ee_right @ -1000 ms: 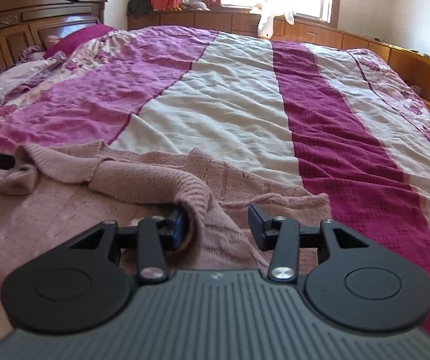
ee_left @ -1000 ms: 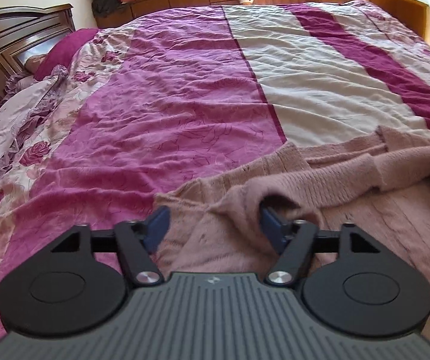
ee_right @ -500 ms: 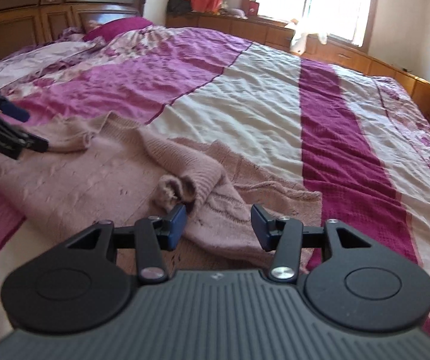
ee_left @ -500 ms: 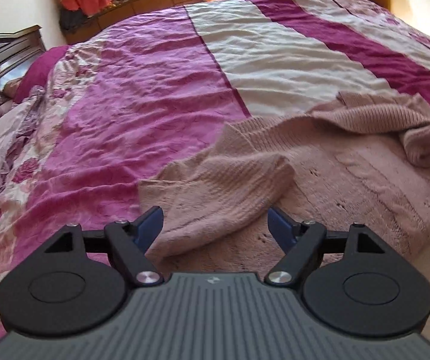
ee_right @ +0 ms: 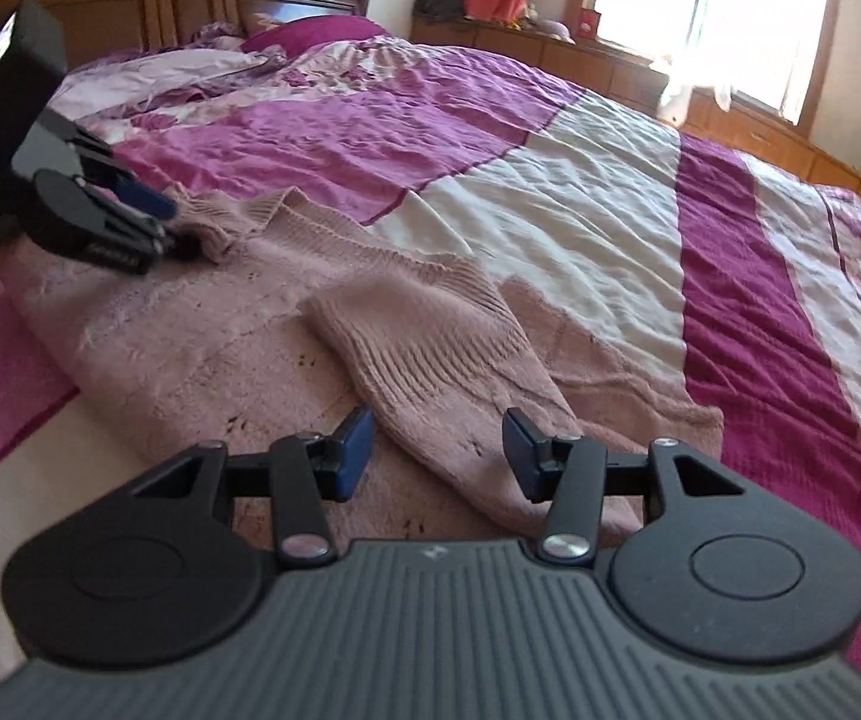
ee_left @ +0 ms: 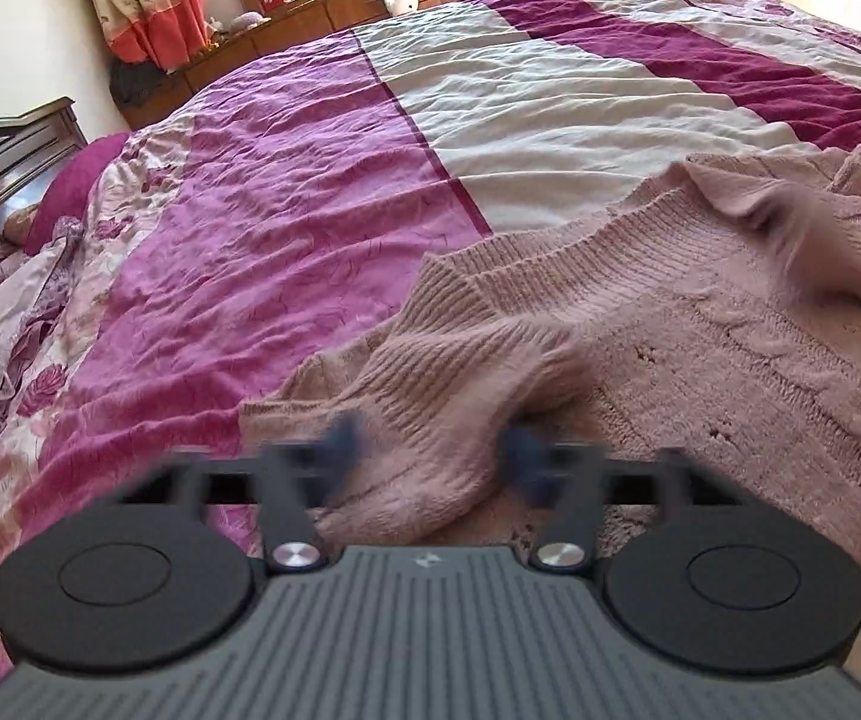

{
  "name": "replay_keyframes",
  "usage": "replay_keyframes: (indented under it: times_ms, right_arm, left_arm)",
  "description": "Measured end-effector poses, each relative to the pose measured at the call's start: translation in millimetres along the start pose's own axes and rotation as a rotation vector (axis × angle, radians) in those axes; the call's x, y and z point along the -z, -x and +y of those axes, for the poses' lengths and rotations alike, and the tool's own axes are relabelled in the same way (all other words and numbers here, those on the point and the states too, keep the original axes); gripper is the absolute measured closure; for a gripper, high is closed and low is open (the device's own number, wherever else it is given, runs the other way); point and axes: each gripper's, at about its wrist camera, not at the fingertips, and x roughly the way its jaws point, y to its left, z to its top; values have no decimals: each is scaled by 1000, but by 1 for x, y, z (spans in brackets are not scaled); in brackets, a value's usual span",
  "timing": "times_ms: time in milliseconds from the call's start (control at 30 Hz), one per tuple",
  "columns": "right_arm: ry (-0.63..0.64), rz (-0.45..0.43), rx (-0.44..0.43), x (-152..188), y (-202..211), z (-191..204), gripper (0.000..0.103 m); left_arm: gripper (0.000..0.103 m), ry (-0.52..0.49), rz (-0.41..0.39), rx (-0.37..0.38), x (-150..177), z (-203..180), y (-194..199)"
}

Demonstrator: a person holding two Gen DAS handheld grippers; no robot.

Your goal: Fold small clothes

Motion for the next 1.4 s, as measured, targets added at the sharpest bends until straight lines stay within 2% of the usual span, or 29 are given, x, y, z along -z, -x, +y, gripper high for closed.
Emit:
replay_keyframes:
  times_ms: [33, 100, 233, 400, 467, 567, 700, 733, 800, 900, 1033, 1133, 1300, 1400]
  right_arm:
    - [9, 0, 3, -2, -3, 1, 53]
    - [23, -3, 14, -4, -8, 2, 53]
    - [57, -8, 13, -8, -17, 6, 54]
    - [64, -9, 16, -10, -20, 10, 54]
    - [52, -10, 13, -9, -19, 10, 54]
    - [48, -7, 11, -8, -19, 10, 54]
    - [31, 0, 7, -9, -23, 10, 55]
    - [14, 1, 2, -10, -24, 9, 58]
    - [-31, 8, -1, -12, -27, 6, 91]
    - [-114, -29, 19, -19, -24, -3, 93]
    - [-269, -70, 82, -27, -15, -35, 94]
    - [-357, -61, 172, -28, -18, -64, 94]
    - [-507, 14, 292, -17, -39, -107, 93]
    - [-462, 93, 345, -10, -59, -112, 91]
  left_arm:
    - [85, 7, 2, 4, -1, 1, 0]
    - [89, 30, -15, -3, -3, 6, 2]
    - [89, 103, -47, -48, -9, 29, 4]
    - [88, 192, -9, -100, -14, 67, -12]
    - [85, 226, 11, -98, -13, 78, -19]
    - [77, 260, 34, -136, -9, 90, -25]
    - [62, 323, 41, -124, -2, 101, -19]
    - [56, 327, 40, -123, -1, 100, -16]
    - [50, 329, 33, -121, 1, 97, -6]
    - [49, 339, 19, -96, 2, 92, 9]
    - [49, 358, -15, -44, 2, 86, 27]
    - [49, 349, -26, -27, 2, 83, 28]
    - [49, 368, -29, -11, 3, 84, 18]
    - [49, 380, -36, 3, 3, 87, 6]
